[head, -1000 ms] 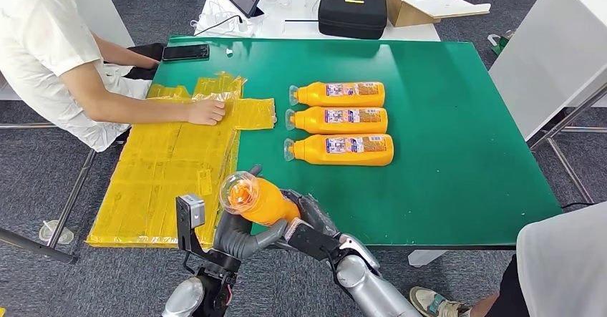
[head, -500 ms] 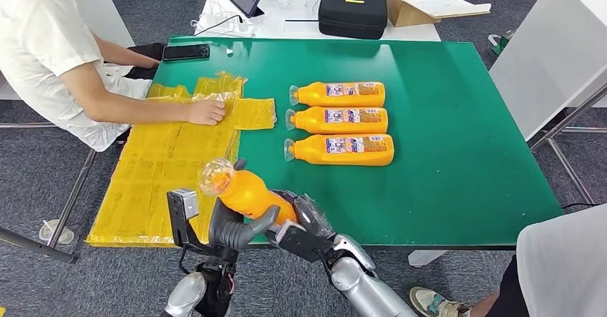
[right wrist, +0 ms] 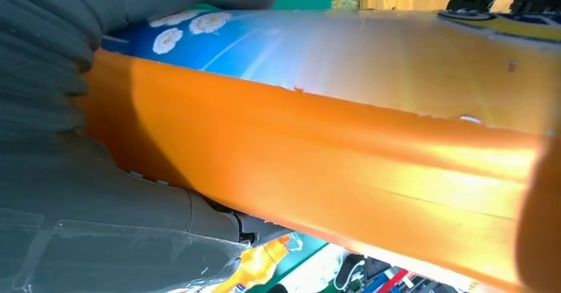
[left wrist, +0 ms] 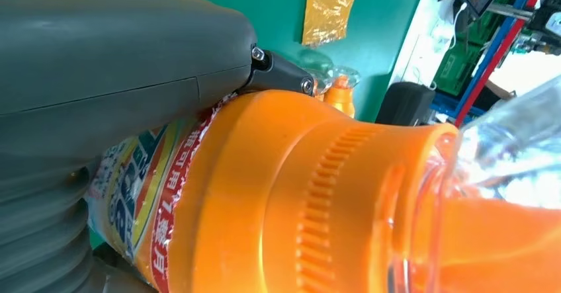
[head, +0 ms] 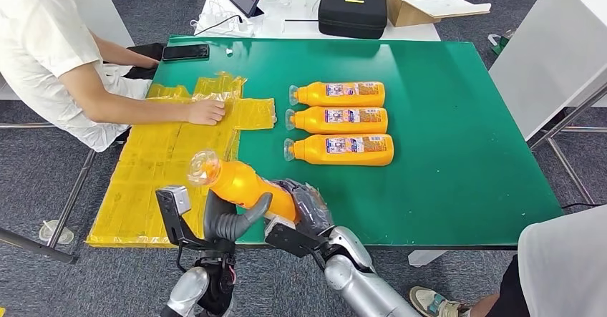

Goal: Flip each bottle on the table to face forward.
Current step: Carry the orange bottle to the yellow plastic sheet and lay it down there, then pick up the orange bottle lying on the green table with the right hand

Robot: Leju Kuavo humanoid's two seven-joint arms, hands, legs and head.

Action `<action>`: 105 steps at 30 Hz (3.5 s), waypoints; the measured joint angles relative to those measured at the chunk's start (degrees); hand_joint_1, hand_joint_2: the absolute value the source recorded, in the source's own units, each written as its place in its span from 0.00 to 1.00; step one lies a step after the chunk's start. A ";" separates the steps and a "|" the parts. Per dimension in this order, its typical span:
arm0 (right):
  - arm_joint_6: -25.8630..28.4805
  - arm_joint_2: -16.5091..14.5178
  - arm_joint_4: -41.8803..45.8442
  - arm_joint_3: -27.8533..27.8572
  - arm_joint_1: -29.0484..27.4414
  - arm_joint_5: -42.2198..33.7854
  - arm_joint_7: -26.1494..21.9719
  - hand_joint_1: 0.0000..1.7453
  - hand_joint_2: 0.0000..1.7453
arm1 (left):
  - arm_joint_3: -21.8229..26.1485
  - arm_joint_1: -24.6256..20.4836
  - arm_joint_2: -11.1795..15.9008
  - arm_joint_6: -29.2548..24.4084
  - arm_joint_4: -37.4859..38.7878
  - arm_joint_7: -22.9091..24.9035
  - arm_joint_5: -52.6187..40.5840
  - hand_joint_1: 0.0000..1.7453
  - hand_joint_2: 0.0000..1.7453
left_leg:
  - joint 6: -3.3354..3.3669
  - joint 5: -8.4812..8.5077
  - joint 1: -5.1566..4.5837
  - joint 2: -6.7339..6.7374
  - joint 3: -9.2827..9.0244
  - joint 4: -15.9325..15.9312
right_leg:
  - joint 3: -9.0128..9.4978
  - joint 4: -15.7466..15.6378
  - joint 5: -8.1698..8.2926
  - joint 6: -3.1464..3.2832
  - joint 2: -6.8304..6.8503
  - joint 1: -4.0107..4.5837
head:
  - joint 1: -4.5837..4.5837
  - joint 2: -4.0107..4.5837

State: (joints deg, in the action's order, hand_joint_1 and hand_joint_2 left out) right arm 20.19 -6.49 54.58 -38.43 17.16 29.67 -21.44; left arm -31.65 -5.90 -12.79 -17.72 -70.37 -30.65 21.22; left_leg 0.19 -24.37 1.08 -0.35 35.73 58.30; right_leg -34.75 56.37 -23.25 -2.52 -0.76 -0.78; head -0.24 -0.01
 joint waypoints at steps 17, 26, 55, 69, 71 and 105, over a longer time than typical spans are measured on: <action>-1.39 -1.45 0.02 -0.63 -0.62 -6.48 -6.25 0.00 1.00 | 3.23 0.91 1.01 14.96 -5.80 5.71 14.60 1.00 1.00 | 0.00 0.00 0.00 0.01 0.04 0.00 | -0.06 0.00 0.00 0.00 0.00 0.00 | 0.01 0.00; 8.01 -0.92 0.34 1.11 -3.36 -3.43 -8.77 0.00 1.00 | 3.72 1.11 1.39 -5.62 -7.74 -3.64 -10.25 1.00 1.00 | 0.00 0.00 0.00 -0.04 0.06 0.00 | -0.08 0.00 0.00 0.00 0.02 0.00 | 0.01 0.00; 15.39 -0.65 20.02 19.40 -14.42 0.54 -14.93 0.00 1.00 | 16.39 -9.94 4.15 -10.84 16.00 21.82 -85.31 1.00 1.00 | 0.01 0.13 0.00 -0.13 0.16 0.00 | -0.13 0.04 0.02 -0.01 0.11 0.00 | 0.02 0.00; 12.59 -1.86 18.41 18.28 -13.18 -2.18 -16.87 0.00 1.00 | 8.95 -19.63 7.91 4.93 31.49 21.42 -86.01 0.00 1.00 | -0.02 0.18 0.01 -0.19 0.22 0.01 | -0.17 0.06 0.02 -0.02 0.13 0.00 | 0.01 0.00; 12.55 -2.04 17.67 18.16 -13.01 -2.70 -17.35 0.00 1.00 | 7.67 -20.77 8.33 7.56 33.13 20.51 -85.93 0.00 1.00 | -0.02 0.18 0.01 -0.20 0.22 0.01 | -0.16 0.06 0.02 -0.02 0.14 0.00 | 0.01 0.01; 18.30 -2.63 12.51 18.83 -12.56 10.26 -15.94 0.00 1.00 | 1.13 -17.34 10.00 0.04 27.84 12.22 -71.77 0.00 1.00 | -0.03 0.19 -0.01 -0.22 0.15 0.01 | -0.11 0.05 0.02 -0.02 0.15 -0.02 | 0.00 0.01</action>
State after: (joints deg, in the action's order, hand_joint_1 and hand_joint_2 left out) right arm 38.49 -9.11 67.09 -19.60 4.60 39.93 -37.38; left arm -30.52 -23.24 -2.79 -17.67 -42.54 -18.43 -50.56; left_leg 0.15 -24.18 1.06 -0.57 35.88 58.31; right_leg -34.86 56.42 -23.23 -2.54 -0.61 -0.80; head -0.24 0.00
